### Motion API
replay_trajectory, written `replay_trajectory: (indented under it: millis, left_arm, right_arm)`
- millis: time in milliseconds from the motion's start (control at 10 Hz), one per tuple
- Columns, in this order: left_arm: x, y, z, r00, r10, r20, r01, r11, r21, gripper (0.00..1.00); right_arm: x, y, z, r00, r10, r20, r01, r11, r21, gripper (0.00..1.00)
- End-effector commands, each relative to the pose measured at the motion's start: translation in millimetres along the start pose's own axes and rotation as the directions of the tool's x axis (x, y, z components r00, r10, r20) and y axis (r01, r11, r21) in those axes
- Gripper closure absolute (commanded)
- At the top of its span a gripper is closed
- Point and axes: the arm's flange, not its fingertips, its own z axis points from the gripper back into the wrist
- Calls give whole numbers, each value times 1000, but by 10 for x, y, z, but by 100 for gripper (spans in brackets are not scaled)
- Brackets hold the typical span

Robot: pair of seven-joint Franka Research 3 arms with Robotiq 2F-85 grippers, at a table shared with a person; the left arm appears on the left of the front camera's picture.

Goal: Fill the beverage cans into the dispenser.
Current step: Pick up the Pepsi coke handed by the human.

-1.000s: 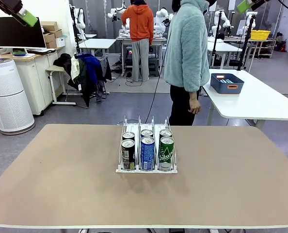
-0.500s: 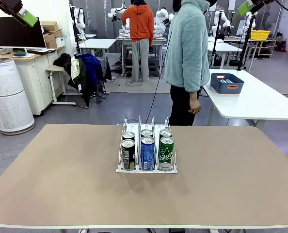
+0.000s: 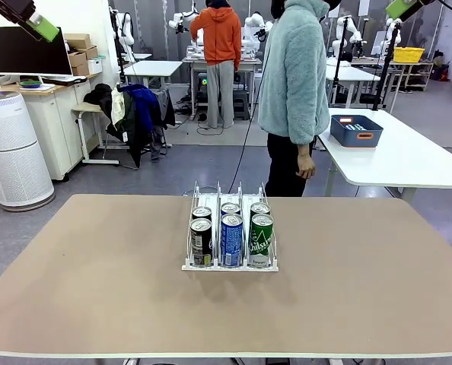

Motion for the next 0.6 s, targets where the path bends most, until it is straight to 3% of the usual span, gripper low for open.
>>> replay_trajectory:
  millis: [0,500]
  left_arm:
    - [-11,15,25,1000,15,1,-15,1000,-15,0]
    - [-11,15,25,1000,15,1,-15,1000,-15,0]
  right_arm:
    - [-8,19,-8,1000,-10,-5,10,1000,7,0]
    - [-8,19,-8,1000,-10,-5,10,1000,7,0]
